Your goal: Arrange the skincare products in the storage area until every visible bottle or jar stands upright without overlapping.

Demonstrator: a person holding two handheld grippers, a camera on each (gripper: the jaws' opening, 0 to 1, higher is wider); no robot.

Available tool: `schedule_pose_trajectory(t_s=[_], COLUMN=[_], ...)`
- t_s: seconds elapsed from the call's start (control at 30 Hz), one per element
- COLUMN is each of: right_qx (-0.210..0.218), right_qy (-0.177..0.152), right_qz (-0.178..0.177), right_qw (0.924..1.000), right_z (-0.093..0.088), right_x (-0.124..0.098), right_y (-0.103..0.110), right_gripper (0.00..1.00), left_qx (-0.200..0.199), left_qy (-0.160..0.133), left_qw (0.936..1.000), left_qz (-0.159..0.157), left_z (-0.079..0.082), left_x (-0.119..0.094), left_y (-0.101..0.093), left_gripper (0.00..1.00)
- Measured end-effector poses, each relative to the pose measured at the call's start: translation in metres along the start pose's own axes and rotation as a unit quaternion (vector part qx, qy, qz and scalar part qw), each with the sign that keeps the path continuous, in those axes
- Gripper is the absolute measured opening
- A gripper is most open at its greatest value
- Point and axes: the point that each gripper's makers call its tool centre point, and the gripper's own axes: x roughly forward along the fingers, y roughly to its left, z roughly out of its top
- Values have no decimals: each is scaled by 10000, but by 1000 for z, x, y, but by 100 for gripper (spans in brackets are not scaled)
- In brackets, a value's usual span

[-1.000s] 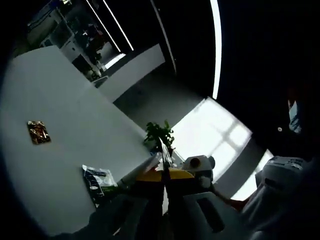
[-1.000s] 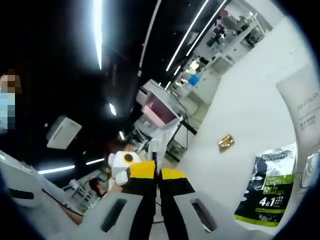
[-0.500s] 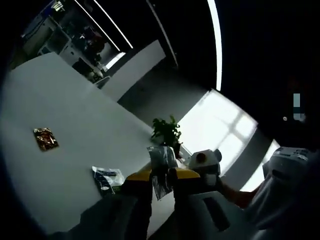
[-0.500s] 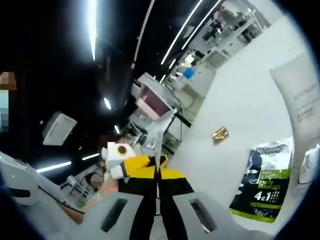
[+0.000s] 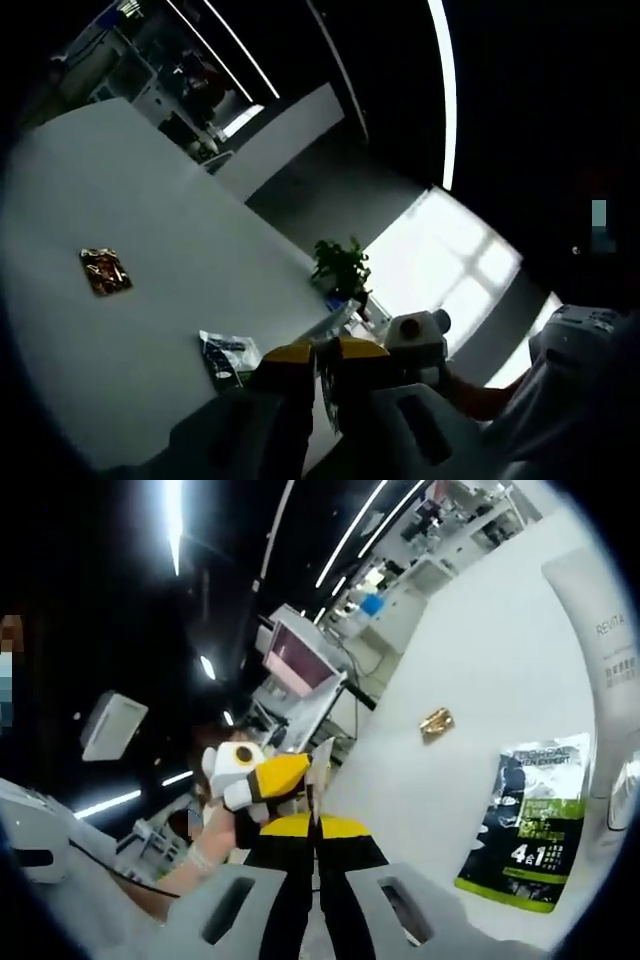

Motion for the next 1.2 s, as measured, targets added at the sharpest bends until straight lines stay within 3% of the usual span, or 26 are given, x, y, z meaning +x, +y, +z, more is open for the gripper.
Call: schedule_pose_trajectory(t_s=[0.2,0.37,0.47,0.67,0.8,0.97,1.2], right_qx=[25,-150,-204,-342,-545,-1096,-1441], right_qy=[124,568,738,923,1053,1272,1468], right_qz=[-120,-393,-486,-657,-797,-986,-1158], right_qw=[9998,9975,9959,9930,9897,9809,9717], right_z=[-6,-26,-34,-43,-49,-56,-60], right_x=[1,5,8,14,20,23,18], right_y=[-6,-21,-27,-39,-49,-63,-75], right_gripper=[1,1,1,1,2,11,12], left_qx=[20,733,994,802,808,729,657], left_qy=[108,810,1033,1002,1191,1210,1379], left_qw=[9999,9917,9862,9885,9850,9849,9826], left_qz=[125,677,828,795,953,999,1058], left_z=[-7,-29,-35,-35,-42,-40,-47], left_x=[0,0,0,0,1,0,-1], left_y=[6,28,35,43,57,66,74], left_gripper=[0,0,0,0,0,0,0])
